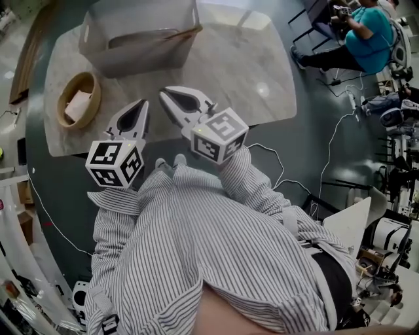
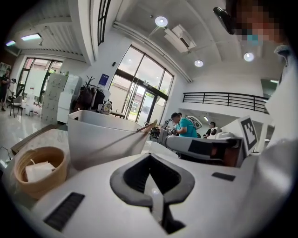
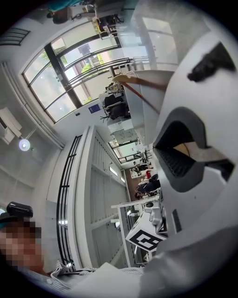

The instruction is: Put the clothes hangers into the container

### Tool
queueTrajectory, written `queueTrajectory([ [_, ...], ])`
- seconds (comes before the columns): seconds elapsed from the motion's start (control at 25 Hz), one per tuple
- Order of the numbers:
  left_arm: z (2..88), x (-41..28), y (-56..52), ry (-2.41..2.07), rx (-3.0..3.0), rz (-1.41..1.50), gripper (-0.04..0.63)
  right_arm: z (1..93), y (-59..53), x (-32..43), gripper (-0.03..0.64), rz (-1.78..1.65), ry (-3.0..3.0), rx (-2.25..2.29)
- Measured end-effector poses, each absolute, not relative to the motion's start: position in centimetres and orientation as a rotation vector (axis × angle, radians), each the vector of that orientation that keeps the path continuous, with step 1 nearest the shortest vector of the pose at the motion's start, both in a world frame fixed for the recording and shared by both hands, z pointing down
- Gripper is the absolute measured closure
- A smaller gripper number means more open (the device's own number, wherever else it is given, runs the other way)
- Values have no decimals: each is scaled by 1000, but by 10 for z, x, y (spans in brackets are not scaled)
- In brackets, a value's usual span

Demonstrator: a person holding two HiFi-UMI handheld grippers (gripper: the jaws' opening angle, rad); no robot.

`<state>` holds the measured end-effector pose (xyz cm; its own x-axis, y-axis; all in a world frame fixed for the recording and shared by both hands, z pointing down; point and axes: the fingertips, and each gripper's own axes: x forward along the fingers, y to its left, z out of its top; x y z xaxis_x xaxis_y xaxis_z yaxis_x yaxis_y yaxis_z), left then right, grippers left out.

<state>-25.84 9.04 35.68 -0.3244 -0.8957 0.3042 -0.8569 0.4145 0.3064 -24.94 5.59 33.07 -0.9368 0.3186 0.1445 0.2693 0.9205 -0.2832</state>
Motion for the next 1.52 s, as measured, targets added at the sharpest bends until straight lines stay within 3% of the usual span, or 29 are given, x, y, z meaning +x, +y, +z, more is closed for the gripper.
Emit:
queueTrajectory([
  [1.2, 346, -260, 86, -2240, 1548, -140, 586, 334, 59, -243, 602, 162, -2847, -456],
  [1.52, 347, -255, 76, -2224, 1567, -141, 586, 343, 46, -237, 602, 258, -2847, -366],
])
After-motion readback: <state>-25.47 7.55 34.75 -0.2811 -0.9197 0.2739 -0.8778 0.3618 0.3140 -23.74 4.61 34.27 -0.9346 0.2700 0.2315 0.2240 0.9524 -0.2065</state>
